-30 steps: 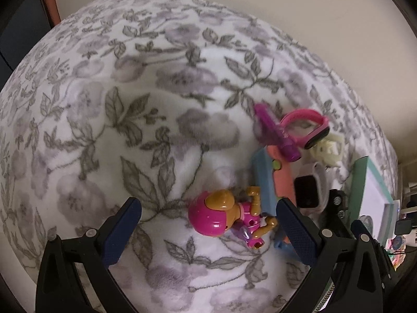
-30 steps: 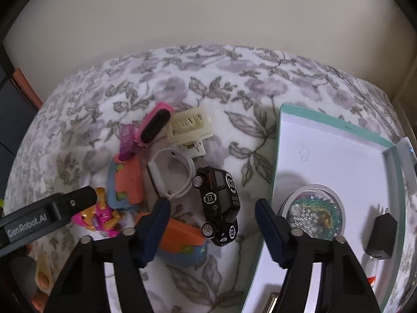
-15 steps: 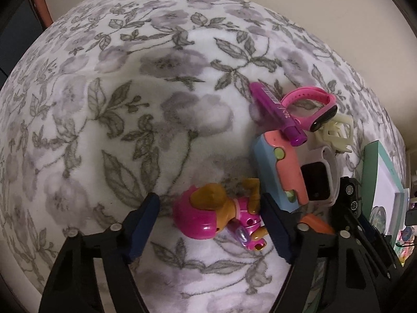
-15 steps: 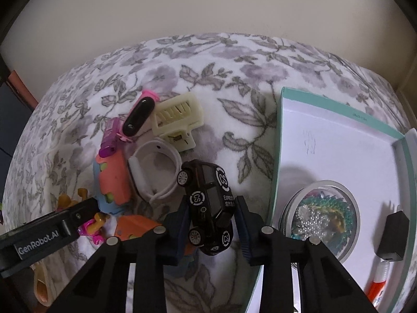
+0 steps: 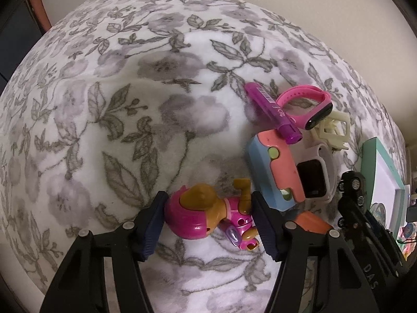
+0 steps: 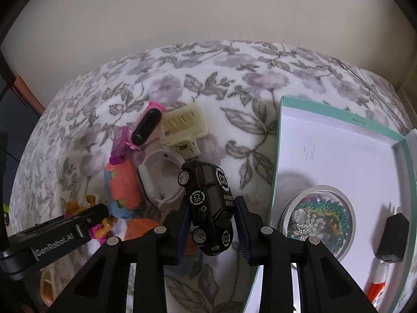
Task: Organize rigid objects
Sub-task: 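Carry the black car with the right tool over the tray while the left tool carries the figure, then release the black car with the right tool while the left tool releases the figure in the tray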
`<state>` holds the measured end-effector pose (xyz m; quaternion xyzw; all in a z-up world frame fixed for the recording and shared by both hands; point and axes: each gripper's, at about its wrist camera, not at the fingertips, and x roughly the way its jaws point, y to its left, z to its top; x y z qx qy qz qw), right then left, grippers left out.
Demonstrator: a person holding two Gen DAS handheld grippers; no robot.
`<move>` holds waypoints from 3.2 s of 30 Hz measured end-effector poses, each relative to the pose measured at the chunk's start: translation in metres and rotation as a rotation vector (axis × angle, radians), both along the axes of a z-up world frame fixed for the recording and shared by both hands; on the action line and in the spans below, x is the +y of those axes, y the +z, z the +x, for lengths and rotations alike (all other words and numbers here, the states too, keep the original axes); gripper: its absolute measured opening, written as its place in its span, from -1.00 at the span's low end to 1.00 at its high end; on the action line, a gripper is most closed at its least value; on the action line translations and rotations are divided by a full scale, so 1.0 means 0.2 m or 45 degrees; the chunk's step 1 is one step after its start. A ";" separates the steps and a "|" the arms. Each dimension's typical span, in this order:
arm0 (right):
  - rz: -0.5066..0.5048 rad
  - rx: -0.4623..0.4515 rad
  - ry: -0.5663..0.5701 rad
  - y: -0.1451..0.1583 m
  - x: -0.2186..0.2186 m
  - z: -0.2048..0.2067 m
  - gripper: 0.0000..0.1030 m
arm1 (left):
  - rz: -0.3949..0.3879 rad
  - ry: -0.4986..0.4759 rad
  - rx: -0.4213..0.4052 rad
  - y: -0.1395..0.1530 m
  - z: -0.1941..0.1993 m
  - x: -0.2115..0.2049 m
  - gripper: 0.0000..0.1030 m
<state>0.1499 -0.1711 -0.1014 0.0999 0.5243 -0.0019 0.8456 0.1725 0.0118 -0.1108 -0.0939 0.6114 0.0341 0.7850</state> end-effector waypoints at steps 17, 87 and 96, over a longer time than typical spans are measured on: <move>0.041 -0.170 -0.062 0.35 -0.15 -0.07 -0.34 | 0.015 0.039 -0.204 0.36 -0.07 0.09 0.27; 0.034 0.280 -0.272 -0.04 -0.80 -0.28 -0.33 | 0.080 -0.773 -0.112 0.06 -0.40 -1.14 0.28; 0.034 0.290 -0.280 -0.04 -0.80 -0.27 -0.31 | 0.072 -0.769 -0.105 0.06 -0.39 -1.14 0.28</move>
